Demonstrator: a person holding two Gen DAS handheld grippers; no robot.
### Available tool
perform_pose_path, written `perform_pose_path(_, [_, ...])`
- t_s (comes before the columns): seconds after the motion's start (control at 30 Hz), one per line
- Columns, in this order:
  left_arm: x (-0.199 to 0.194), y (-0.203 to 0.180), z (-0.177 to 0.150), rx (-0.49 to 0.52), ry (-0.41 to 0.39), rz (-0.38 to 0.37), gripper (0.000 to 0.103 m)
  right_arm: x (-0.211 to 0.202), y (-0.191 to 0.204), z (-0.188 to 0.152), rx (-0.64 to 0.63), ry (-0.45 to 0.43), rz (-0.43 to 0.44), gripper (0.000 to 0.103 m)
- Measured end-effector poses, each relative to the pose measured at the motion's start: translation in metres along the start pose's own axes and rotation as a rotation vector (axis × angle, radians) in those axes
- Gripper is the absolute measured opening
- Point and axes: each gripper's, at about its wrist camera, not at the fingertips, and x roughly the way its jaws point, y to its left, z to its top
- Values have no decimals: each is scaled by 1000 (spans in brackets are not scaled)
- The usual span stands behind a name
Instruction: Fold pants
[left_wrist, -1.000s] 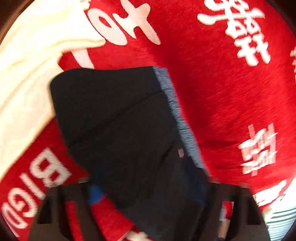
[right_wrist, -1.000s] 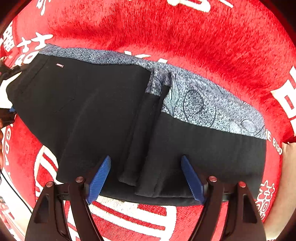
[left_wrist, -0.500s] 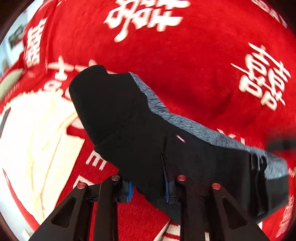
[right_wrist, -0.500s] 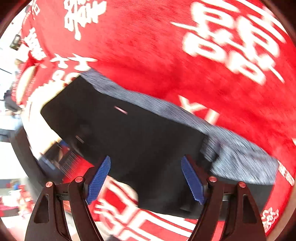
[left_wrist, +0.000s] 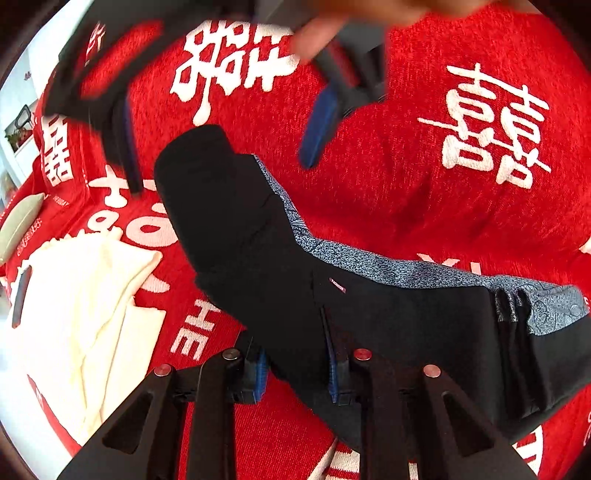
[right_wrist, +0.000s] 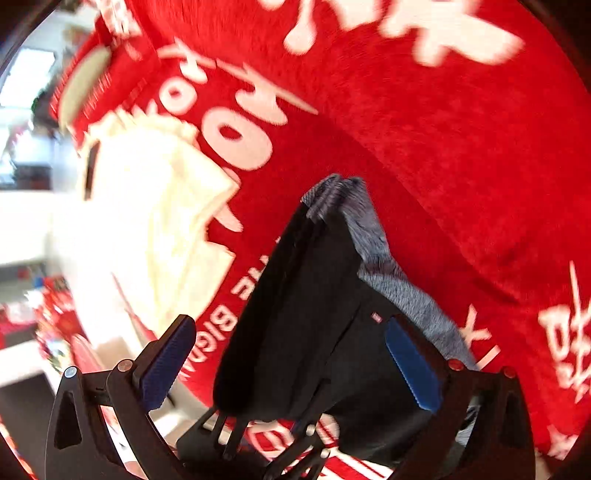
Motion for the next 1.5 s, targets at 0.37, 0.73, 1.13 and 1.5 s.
perform_pose_path(0.37, [-10, -10, 4, 22, -16, -2, 26, 21, -26, -9, 15, 33, 62, 17])
perform_pose_path(0.73, [-80, -77, 22, 180, -125, -110, 26, -74, -100, -111, 142, -304, 308, 17])
perform_pose_path(1.13, [-128, -217, -13, 492, -148, -274, 26, -122, -223, -305, 399, -620, 495, 17])
perform_pose_path(1.5, [-78, -311, -87, 709, 33, -241, 26, -6, -335, -425, 763, -611, 546, 16])
